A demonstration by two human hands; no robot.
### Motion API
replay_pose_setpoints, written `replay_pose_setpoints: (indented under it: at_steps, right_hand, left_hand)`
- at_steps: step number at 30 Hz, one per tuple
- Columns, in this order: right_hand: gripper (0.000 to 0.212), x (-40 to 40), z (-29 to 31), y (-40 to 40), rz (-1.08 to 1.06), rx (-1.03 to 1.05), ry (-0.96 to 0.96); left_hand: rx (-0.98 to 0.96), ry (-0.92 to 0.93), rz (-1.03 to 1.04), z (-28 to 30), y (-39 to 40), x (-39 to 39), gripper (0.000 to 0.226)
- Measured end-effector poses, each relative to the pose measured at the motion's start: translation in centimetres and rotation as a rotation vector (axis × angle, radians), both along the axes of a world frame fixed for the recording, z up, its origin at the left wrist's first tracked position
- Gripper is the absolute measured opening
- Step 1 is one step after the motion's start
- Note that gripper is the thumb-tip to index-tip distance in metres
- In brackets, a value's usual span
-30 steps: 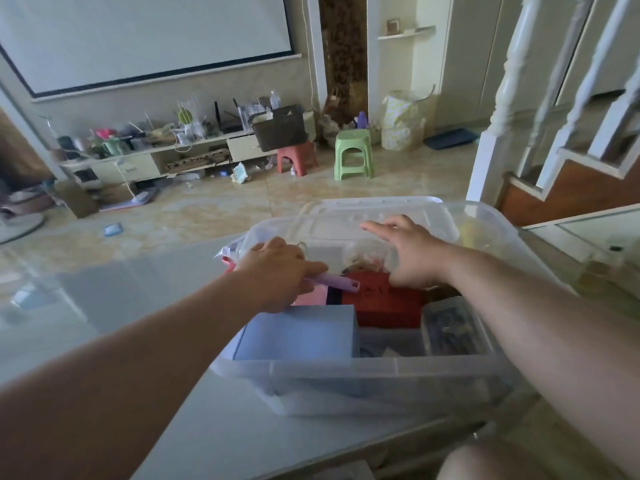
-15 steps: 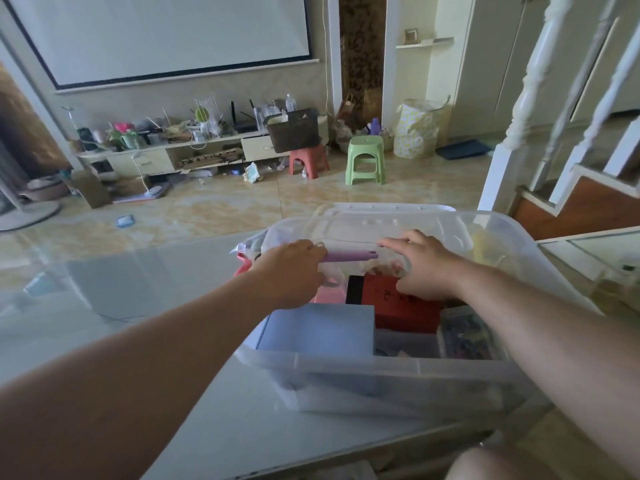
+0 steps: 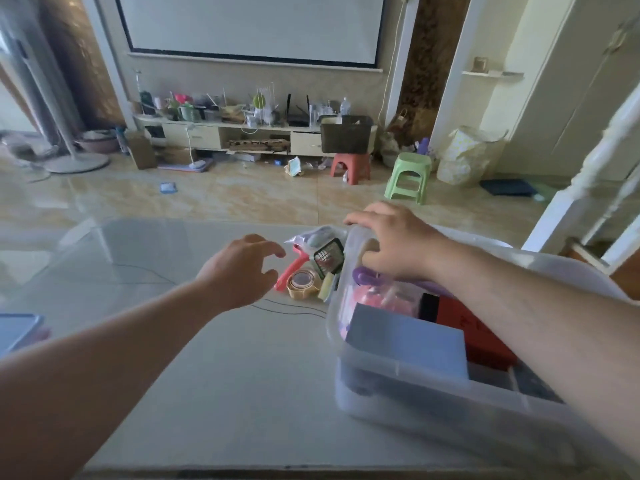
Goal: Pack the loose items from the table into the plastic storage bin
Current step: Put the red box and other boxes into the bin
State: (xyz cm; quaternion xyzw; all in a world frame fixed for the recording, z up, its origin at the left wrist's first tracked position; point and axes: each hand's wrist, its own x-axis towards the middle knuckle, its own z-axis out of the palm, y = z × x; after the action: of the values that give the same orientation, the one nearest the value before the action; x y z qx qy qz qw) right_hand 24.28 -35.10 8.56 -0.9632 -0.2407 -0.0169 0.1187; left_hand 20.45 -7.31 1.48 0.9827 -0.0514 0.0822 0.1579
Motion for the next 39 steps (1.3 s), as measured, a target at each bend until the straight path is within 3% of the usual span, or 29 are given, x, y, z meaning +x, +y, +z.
replay_pose_setpoints:
  at_steps: [7, 11, 16, 18, 21, 24, 27, 30, 32, 39]
  right_hand:
    - [0.054, 7.2, -3.0, 12.3, 0.034, -0.352, 0.014]
    - [0.047, 12.7, -6.0, 16.3, -0.002, -0.586, 0.084]
    - [0.060, 17.9, -8.7, 18.5, -0.019, -0.813, 0.152]
    - [0.065, 18.7, -9.9, 18.5, -0.024, -0.930, 0.199]
    - [0.052, 19.1, -11.8, 18.2, -0.024, -1.058, 0.236]
    - [0.033, 19.0, -12.6, 17.8, -0.010, -1.057, 0.173]
    - [0.016, 19.1, -13.1, 17.0, 0.003, -0.977, 0.149]
    - [0.025, 18.0, -12.2, 16.6, -0.016, -0.859, 0.191]
    - [0.032, 17.1, -10.8, 16.7, -0.032, -0.867, 0.181]
    - [0.030, 11.6, -4.9, 15.4, 0.024, -0.717, 0.101]
  left_hand:
    - [-0.069, 0.140, 0.031, -7.9, 2.7, 3.6, 0.048]
    - [-0.154, 0.213, 0.012, -10.9, 1.4, 7.9, 0.067]
    - [-0.126, 0.314, -0.048, -14.1, -1.2, 12.5, 0.093]
    - [-0.060, 0.304, -0.039, -15.7, -1.7, 13.4, 0.090]
    - [-0.023, 0.172, -0.028, -17.2, -1.3, 13.5, 0.064]
    - [-0.055, 0.109, -0.058, -16.9, 0.4, 13.0, 0.062]
    - [-0.132, 0.195, -0.187, -16.3, 3.1, 11.9, 0.060]
    - [-0.274, 0.218, -0.233, -15.0, 5.3, 10.8, 0.039]
    - [-0.303, 0.128, -0.200, -13.8, 6.4, 10.0, 0.031]
    - [-0.287, 0.096, -0.134, -8.8, 8.6, 3.7, 0.038]
